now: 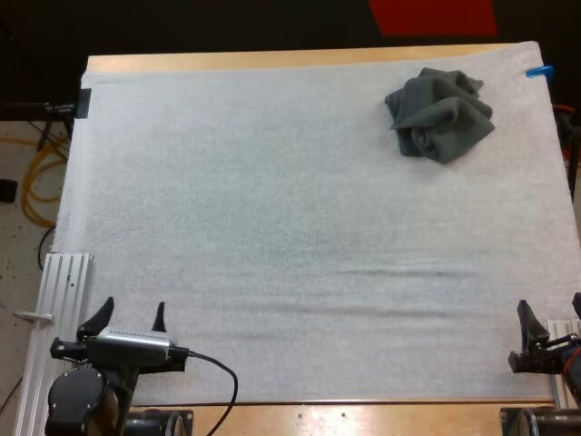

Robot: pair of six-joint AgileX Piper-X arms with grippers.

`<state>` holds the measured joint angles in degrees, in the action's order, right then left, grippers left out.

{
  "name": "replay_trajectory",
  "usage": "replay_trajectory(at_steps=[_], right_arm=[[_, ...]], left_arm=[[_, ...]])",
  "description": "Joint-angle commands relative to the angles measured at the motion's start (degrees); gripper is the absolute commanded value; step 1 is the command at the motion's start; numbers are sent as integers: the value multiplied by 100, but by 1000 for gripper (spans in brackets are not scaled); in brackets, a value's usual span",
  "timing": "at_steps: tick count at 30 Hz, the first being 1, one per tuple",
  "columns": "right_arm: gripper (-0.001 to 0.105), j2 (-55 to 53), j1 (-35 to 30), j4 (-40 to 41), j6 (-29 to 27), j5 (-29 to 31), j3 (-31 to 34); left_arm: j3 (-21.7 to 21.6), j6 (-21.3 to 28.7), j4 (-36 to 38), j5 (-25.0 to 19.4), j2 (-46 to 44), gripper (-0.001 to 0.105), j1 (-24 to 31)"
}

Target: Pick towel from pile fold and stack

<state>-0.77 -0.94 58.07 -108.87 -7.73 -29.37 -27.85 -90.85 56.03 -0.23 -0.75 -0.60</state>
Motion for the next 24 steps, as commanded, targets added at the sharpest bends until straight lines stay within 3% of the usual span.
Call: replay_trajectory(at_steps=[1, 24], right_arm=[[69, -216, 4, -34, -49, -8, -13], [69, -178, 4, -46, 134, 74, -13]], left_arm=[[-2, -18, -92, 23, -794, 71, 14], [12, -29, -145, 97, -781, 71, 14]])
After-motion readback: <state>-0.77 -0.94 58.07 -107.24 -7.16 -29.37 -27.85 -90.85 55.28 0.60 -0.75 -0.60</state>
